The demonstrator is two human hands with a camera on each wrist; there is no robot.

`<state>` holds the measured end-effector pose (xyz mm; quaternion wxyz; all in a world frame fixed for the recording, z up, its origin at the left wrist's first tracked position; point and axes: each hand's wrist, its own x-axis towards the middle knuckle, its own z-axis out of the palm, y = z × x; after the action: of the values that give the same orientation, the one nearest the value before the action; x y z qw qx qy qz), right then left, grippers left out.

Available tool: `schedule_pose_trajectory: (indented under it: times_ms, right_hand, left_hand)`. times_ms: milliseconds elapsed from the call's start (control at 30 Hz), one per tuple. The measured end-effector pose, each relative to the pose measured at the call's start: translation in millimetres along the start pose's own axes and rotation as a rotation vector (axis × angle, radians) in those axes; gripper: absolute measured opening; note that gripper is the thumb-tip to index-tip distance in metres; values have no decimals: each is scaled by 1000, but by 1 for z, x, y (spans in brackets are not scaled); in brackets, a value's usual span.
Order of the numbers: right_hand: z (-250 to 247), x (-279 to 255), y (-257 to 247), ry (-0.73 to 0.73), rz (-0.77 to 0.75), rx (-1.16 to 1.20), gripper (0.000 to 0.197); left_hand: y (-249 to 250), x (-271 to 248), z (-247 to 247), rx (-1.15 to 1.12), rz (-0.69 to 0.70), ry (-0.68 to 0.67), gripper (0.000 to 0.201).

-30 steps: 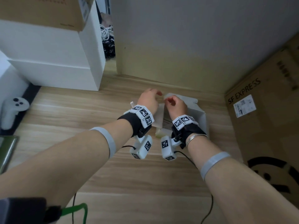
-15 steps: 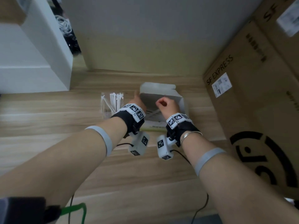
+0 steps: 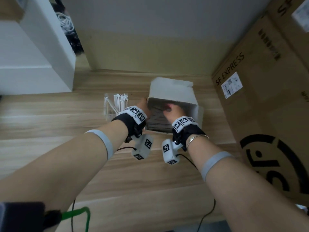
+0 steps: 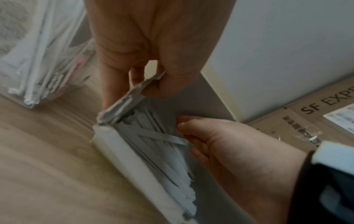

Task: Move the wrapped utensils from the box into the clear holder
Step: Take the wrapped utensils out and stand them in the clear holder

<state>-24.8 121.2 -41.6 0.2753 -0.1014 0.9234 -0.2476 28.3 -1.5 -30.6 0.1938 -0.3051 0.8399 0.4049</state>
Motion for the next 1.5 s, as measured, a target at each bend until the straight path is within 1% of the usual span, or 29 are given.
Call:
schedule_pose_trajectory:
  times_ms: [33, 133, 233, 367, 400, 500, 567, 633, 700, 733, 800, 833, 900, 967, 1100, 1166, 1233, 1300, 1400, 1500]
  right_hand:
    - [1, -1, -2, -6, 13, -34, 40]
    - [8, 1, -4, -16, 3, -110, 40]
    - [11, 0, -2, -105, 34, -200, 41]
    - [11, -1, 0, -154, 37, -244, 49]
    - [14, -2, -1, -148, 25, -254, 50]
    - [25, 3, 0, 27, -43, -388, 41]
    - [32, 8, 4, 53, -60, -461, 40]
    - [35, 7, 6, 46, -41, -499, 42]
    - [35, 3, 5, 56, -55, -535, 43]
    - [36, 4, 6, 38, -61, -540, 42]
    - [40, 6, 5, -72, -62, -559, 38]
    - [41, 7, 7, -79, -51, -572, 36]
    - [37, 2, 5, -50, -23, -552, 36]
    - [37, 0, 4, -77, 20, -514, 37]
    - [39, 3, 4, -127, 38, -520, 14]
    - [44, 9, 8, -133, 15, -520, 17]
    - [43, 2, 6, -174, 8, -538, 24]
    - [40, -4, 4, -187, -17, -552, 26]
    - [32, -3, -1, -150, -31, -472, 25]
    - [19, -7, -13, -70, -64, -369, 24]
  left_hand:
    - [3, -4, -1, -23, 41, -4, 47]
    - [2, -11, 1, -21, 143, 37, 58]
    - [1, -16, 2, -34, 196, 69, 59]
    - [-2, -15, -3, -61, 205, 95, 64]
    - [-2, -16, -4, -62, 206, 88, 65]
    - [-1, -18, -5, -70, 212, 96, 65]
    - [-1, -19, -5, -85, 210, 95, 66]
    - [0, -22, -5, -102, 207, 93, 67]
    - [0, -23, -5, -116, 210, 97, 67]
    - [0, -23, -4, -116, 210, 98, 67]
    - [-1, -24, -4, -113, 208, 100, 66]
    - [-1, -24, -4, -112, 209, 104, 65]
    - [-1, -25, -3, -114, 211, 111, 63]
    - [-1, -26, -3, -113, 210, 115, 63]
    - [0, -25, -3, -112, 192, 105, 63]
    - [0, -25, -3, -112, 183, 108, 61]
    - [0, -25, -3, -112, 180, 107, 60]
    - [-2, -23, -3, -101, 170, 103, 60]
    - [-3, -20, -4, -73, 143, 97, 60]
    - [-3, -20, -6, -34, 98, 96, 59]
